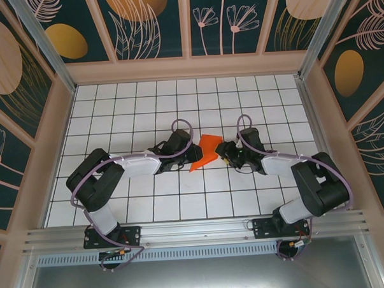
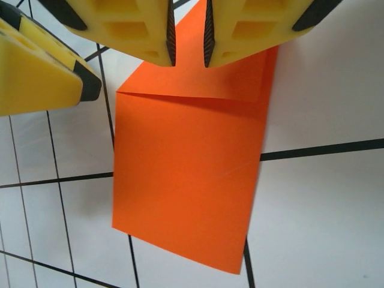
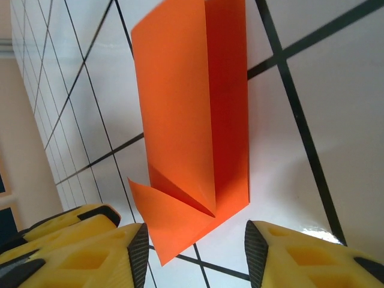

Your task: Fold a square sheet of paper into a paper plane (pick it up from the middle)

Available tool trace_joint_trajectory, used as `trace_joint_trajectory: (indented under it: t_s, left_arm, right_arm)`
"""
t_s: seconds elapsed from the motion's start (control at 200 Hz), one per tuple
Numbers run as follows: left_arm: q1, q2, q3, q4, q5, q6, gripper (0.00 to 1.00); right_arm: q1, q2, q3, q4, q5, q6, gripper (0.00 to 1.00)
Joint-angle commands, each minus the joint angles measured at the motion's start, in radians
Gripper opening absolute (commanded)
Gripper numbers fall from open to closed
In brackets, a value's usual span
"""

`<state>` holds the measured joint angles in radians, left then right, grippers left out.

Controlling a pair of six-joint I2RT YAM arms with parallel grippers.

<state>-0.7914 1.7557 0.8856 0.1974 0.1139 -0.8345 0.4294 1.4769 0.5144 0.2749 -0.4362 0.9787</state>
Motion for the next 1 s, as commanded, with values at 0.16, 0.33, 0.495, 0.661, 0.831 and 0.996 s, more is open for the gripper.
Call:
trace_joint_trajectory:
  t_s: [0.16,0.33,0.495,0.661,0.831,0.996]
  left_arm:
    - [-0.003,0.012,0.012,-0.013,-0.048,-0.011,0.27]
    - [-0.001,0.008,0.01,-0.022,-0.062,-0.024,0.35]
    - [0.004,0.003,0.005,-0.031,-0.069,-0.034,0.38]
    - [0.017,-0.023,-0.013,-0.039,-0.084,-0.045,0.4]
    - [0.043,-0.057,-0.031,-0.068,-0.092,-0.057,0.45]
    - [0.086,-0.114,-0.075,-0.059,-0.086,-0.064,0.51]
  right_arm:
    - [0.025,0.063,0.011,0.075,-0.049,0.014,0.46]
    - [0.028,0.103,0.02,0.106,-0.075,0.012,0.45]
    - [0.034,0.136,0.042,0.142,-0.098,-0.012,0.42]
    - [0.042,0.166,0.038,0.219,-0.134,-0.003,0.38]
    - [0.054,0.189,0.038,0.288,-0.156,-0.008,0.34]
    - [0.073,0.21,0.035,0.335,-0.156,-0.015,0.32]
